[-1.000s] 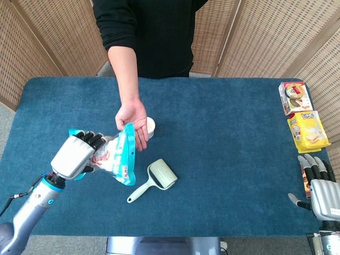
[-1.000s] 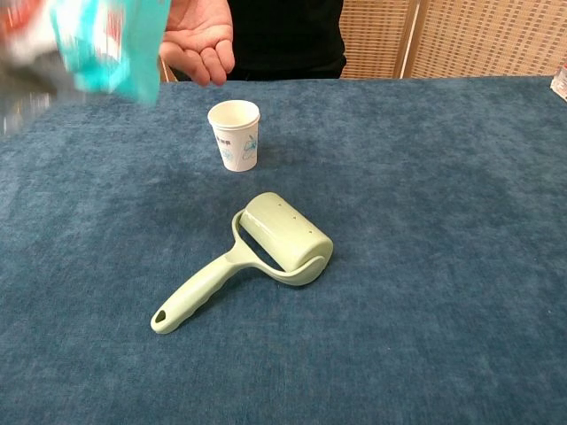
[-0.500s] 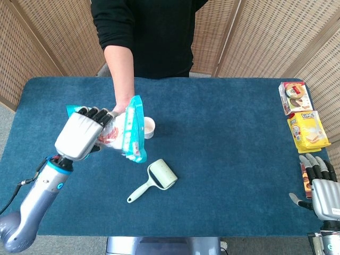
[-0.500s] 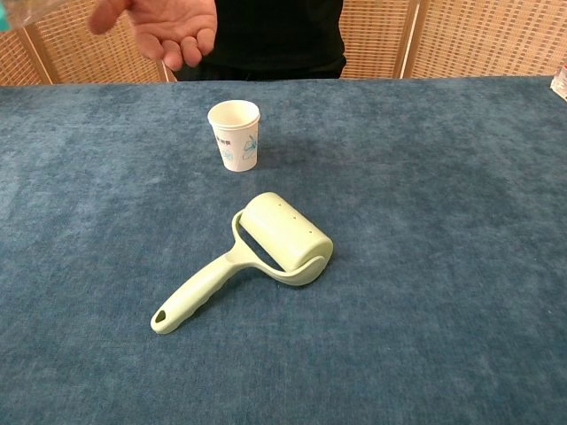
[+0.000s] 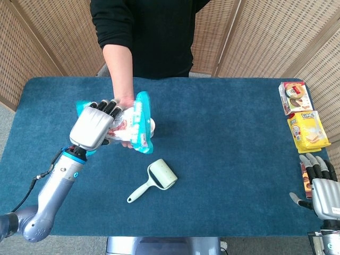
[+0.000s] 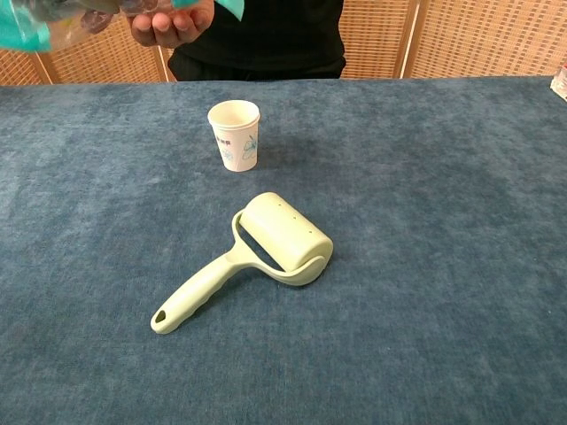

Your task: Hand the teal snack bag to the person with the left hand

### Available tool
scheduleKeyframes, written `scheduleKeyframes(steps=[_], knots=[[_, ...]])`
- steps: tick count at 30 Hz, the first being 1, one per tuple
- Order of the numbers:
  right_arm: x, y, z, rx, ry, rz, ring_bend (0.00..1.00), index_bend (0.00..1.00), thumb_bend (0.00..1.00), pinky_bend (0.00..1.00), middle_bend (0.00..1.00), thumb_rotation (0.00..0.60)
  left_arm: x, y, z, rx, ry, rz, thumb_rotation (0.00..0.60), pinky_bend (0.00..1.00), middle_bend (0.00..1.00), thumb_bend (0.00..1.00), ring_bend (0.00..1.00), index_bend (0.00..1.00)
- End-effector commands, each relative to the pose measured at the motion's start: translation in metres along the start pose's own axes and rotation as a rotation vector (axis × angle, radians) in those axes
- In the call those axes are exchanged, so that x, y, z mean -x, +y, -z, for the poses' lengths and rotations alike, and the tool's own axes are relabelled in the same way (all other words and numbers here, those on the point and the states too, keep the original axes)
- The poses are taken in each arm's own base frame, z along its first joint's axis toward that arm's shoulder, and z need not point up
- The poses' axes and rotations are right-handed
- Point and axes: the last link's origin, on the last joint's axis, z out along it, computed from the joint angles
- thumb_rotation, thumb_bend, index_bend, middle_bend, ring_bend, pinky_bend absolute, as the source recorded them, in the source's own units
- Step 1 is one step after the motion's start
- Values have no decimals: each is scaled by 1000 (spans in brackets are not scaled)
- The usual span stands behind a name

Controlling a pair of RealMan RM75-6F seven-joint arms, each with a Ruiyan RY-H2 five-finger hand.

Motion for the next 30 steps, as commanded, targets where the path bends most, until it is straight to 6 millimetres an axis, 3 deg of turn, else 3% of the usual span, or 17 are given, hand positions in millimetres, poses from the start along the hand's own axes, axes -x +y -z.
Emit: scheduleKeyframes(steps=[1, 10, 18, 24, 26, 30], knots=[[1, 0, 0, -1, -3, 1, 0, 0, 0, 0, 0, 600, -8, 2, 3, 16, 40, -2, 571, 281, 0, 79, 0, 0], [1, -1, 1, 0, -5, -2, 0, 0, 0, 0, 0, 600, -23, -5, 20, 19, 89, 10, 560, 264, 0, 67, 0, 0], [-1, 0, 0, -1, -2, -9, 0, 0, 0, 0, 0, 600, -9, -49, 72, -77, 103, 21, 564, 246, 0, 67, 0, 0], [-1, -1, 1, -4, 0, -8, 0, 0, 0, 0, 0, 600, 21, -93, 117, -176, 59, 59, 557, 225, 0, 66, 0, 0], [-1, -2, 1, -5, 3, -6, 0, 0, 0, 0, 0, 600, 43, -112, 142, -240, 16, 110, 558, 221, 0, 67, 0, 0], [0, -3, 2, -8, 4, -4, 0, 0, 0, 0, 0, 600, 69, -133, 172, -306, -22, 157, 557, 201, 0, 67, 0, 0]])
